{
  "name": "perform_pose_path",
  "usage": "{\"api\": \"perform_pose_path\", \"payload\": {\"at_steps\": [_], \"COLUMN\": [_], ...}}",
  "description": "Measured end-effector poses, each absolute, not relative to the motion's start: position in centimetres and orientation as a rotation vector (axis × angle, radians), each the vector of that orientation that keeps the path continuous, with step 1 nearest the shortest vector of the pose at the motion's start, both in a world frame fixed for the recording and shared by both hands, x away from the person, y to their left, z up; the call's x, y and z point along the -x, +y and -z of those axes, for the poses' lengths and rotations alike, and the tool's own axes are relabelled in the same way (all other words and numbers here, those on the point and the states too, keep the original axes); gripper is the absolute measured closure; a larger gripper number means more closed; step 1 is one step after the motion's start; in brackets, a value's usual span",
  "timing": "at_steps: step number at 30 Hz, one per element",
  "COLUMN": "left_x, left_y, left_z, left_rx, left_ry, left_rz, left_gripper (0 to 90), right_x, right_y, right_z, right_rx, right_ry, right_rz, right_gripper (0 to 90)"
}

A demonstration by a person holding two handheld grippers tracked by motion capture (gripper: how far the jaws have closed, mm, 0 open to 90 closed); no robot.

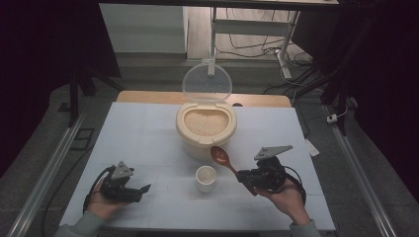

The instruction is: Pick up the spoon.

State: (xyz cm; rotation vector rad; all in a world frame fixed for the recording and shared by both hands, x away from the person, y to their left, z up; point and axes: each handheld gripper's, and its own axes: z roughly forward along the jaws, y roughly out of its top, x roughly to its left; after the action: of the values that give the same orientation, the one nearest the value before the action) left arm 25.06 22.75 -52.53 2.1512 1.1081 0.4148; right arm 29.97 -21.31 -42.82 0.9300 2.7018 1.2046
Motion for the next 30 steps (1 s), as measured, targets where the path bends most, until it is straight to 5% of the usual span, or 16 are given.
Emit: {"api": "perform_pose_path", "payload": {"at_steps": [30], "left_x": [-24.8], "left_y": [22.5], "left_z": [51.7], "left_rx": [-2.155], "left_ry": [1.045], "left_rz": [-0.432], "left_gripper": [15.0], "right_x": [-31.6], "right_y": [-16.8], "right_z": [43.0], "right_rx": [-0.692], "right_ry": [2.880], "right_rz": [-1.184], "right_gripper": [80.1]}}
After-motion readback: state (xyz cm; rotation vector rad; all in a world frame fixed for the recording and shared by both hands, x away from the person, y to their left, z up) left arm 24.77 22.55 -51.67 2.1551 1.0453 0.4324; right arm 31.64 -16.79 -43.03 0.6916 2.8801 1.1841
